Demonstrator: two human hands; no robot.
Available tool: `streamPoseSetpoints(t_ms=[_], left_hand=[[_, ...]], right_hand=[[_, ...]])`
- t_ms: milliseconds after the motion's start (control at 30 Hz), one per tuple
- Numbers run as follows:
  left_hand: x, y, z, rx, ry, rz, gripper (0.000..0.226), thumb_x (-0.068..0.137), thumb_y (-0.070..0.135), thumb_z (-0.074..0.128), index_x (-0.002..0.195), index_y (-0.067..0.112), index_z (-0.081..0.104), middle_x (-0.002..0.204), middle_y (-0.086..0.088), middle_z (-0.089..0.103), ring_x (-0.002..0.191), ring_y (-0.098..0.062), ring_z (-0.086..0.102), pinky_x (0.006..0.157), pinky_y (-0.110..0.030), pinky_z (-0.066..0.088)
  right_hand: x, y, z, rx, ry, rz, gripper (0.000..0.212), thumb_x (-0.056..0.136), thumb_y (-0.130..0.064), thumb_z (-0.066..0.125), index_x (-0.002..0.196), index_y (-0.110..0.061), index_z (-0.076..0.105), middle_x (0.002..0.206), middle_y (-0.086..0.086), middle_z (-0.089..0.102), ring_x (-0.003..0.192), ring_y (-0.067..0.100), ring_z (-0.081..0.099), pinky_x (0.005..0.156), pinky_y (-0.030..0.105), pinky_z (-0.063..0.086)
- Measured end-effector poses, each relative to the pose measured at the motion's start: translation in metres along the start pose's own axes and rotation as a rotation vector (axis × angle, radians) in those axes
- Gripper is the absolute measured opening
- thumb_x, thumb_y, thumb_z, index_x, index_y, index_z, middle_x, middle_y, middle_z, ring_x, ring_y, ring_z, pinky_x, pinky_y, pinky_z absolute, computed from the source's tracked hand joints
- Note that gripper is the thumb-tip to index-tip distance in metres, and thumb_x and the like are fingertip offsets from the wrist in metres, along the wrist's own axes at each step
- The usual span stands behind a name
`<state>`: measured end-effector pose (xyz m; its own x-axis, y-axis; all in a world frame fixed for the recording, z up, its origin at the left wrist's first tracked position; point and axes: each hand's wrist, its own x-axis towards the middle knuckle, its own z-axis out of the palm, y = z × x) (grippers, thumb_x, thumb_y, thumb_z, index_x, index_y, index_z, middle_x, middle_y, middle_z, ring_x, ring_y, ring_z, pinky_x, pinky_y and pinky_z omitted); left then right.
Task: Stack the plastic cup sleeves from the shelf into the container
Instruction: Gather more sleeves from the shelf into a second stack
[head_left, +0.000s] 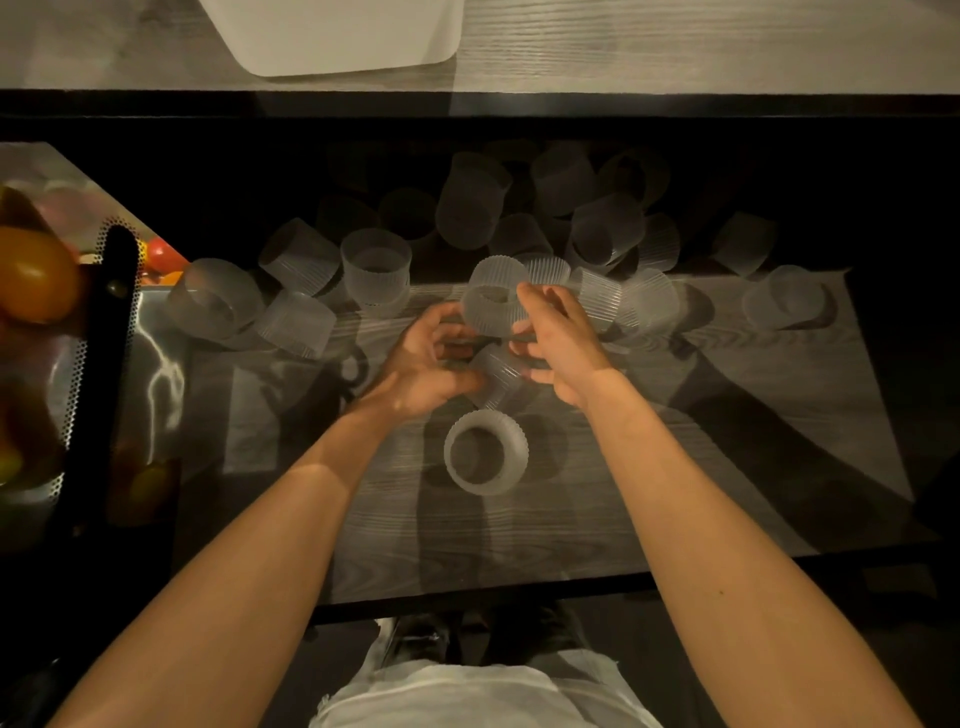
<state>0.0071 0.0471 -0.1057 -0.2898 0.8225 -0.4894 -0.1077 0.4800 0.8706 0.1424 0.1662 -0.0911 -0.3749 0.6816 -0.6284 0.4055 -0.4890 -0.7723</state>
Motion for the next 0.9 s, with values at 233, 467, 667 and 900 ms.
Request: streamPoseSetpoints(t_ms=[233, 467, 667, 900], left_hand=[[0.005, -0.008, -0.004, 0.169, 0.099, 0.026, 0.071, 0.084, 0.009, 0.078, 0.142, 0.031, 0.043, 0.113, 0.003, 0.065, 0.107, -0.011, 0.065, 0.096, -0.044, 0.057], [0.006, -0.004, -0.005, 0.271, -0.077, 0.012, 0.118, 0.066, 0.014, 0.091, 0.157, 0.033, 0.018, 0.145, 0.007, 0.050, 0.130, -0.012, 0.050, 0.097, -0.035, 0.052], [0.008, -0.015, -0.002, 0.291, -0.097, 0.014, 0.126, 0.062, 0.025, 0.096, 0.156, 0.038, 0.012, 0.138, 0.006, 0.059, 0.132, -0.012, 0.051, 0.107, -0.041, 0.047], [0.009, -0.023, 0.005, 0.303, 0.092, 0.083, 0.106, 0.066, 0.016, 0.094, 0.150, 0.025, 0.031, 0.134, 0.012, 0.050, 0.114, 0.007, 0.055, 0.083, -0.013, 0.049]], right_hand=[[0.002, 0.002, 0.004, -0.035, -0.005, -0.010, 0.044, 0.095, -0.055, 0.061, 0.130, -0.030, 0.052, 0.122, 0.002, 0.064, 0.109, 0.026, 0.070, 0.090, 0.045, 0.050], [0.004, 0.001, 0.002, 0.182, -0.063, 0.011, 0.043, 0.094, -0.040, 0.070, 0.128, -0.021, 0.052, 0.122, 0.009, 0.059, 0.113, 0.030, 0.070, 0.091, 0.050, 0.056], [0.002, -0.005, 0.008, 0.283, -0.138, 0.033, 0.040, 0.094, -0.031, 0.072, 0.125, -0.016, 0.053, 0.113, 0.011, 0.060, 0.102, 0.029, 0.073, 0.093, 0.052, 0.058], [-0.002, -0.002, 0.006, 0.264, -0.171, -0.002, 0.022, 0.095, -0.035, 0.068, 0.113, -0.024, 0.060, 0.104, 0.008, 0.061, 0.105, 0.030, 0.066, 0.090, 0.043, 0.054]])
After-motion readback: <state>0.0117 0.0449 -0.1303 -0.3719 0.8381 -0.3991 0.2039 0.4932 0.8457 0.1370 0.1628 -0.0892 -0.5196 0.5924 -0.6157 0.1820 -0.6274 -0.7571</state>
